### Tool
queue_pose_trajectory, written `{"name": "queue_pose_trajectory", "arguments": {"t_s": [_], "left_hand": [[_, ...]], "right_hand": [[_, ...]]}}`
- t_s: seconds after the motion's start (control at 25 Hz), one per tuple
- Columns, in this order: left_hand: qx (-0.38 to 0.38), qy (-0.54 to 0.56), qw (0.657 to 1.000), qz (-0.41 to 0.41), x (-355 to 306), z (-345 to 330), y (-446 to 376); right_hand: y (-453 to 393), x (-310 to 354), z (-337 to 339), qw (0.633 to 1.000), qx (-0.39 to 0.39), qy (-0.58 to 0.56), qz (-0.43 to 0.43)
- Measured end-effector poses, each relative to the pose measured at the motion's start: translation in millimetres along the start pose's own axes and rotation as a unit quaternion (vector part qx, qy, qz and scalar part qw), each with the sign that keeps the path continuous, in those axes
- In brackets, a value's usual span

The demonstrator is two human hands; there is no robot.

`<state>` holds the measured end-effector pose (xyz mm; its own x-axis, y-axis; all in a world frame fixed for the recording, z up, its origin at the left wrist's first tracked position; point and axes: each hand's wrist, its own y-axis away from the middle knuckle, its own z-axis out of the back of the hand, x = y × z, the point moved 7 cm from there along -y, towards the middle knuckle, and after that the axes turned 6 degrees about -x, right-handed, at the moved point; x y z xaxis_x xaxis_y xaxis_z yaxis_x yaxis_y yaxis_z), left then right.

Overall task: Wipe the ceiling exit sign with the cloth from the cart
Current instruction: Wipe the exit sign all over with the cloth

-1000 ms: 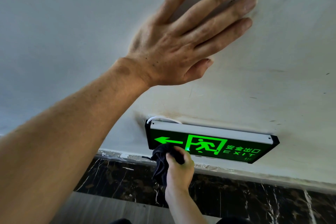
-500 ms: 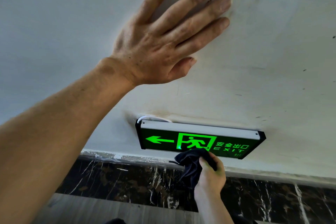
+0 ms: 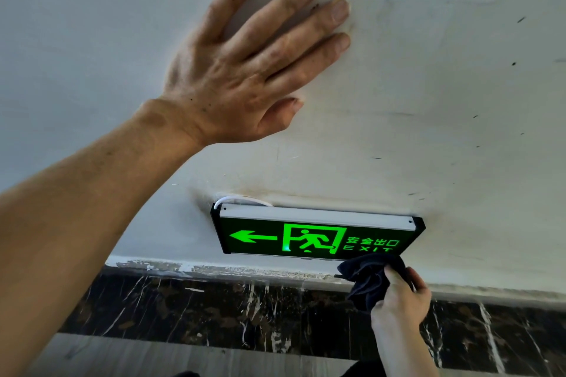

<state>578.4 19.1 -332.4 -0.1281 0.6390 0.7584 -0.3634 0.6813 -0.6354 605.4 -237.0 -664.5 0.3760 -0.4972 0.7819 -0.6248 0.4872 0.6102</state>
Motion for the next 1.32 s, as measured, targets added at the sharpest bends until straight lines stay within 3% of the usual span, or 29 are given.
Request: {"name": "queue_pose_trajectory", "arguments": {"t_s": [0.52,0.88,1.08,1.12,1.16,1.2,1.32], "left_hand": [[-0.009,0.007,1.000,0.003,0.4,1.7,0.5],[0.042,0.100,0.993,0.035,5.7,9.2,-0.4],[0.077,0.213,0.967,0.112,-15.9,35.3,-3.8],[0.080,0.262,0.947,0.168,-26.7,46.2,0.1],[0.093,0.331,0.905,0.251,-38.6,57.0,8.1],[0.114,0.418,0.830,0.352,-51.6,66.8,20.3],[0.143,0.643,0.468,0.589,-108.1,94.5,64.2]], "right_hand": [[27.7,34.2,-10.8,0.994,0.071,-0.036,0.069],[138.3,74.9,-19.5,0.947,0.314,-0.070,-0.008],[184.2,94.3,-24.1,0.921,0.383,-0.074,-0.008],[187.1,95.9,-24.6,0.922,0.381,-0.069,-0.005],[188.1,95.2,-25.7,0.925,0.376,-0.059,0.001],[189.3,93.2,-26.3,0.927,0.372,-0.047,0.004],[188.8,80.8,-26.9,0.931,0.364,-0.037,-0.008]]}}
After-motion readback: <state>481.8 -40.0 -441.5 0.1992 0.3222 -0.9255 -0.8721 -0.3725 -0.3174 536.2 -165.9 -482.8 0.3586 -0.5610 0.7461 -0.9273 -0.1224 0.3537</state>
